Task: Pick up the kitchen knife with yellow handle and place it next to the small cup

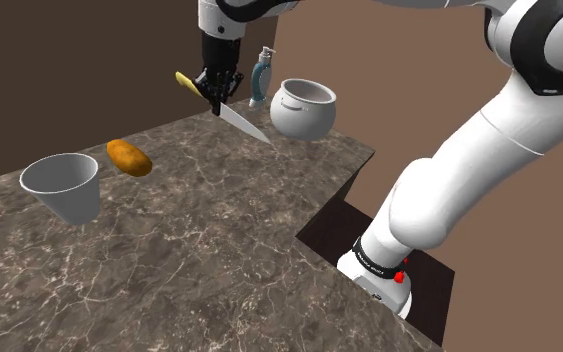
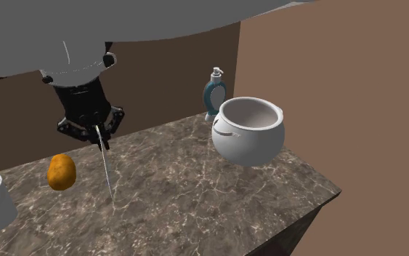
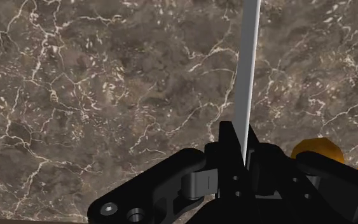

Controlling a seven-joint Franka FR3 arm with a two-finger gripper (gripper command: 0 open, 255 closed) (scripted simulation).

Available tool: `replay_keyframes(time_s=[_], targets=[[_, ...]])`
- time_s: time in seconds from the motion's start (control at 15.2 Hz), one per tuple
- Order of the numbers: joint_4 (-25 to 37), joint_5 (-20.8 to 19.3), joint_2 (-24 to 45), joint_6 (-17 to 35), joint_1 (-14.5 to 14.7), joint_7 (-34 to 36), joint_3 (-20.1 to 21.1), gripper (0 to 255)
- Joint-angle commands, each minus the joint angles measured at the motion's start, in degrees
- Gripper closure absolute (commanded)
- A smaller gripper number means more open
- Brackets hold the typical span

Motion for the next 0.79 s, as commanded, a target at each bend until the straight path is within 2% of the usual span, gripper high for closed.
replay_keyframes(time_s=[0.0,0.73], targets=[[-0.3,0.4,-0.5,-0.2,1.3,2.9,1.8,255],[2.1,1.3,1.2,-0.6,7.4,17.9,10.9,255]])
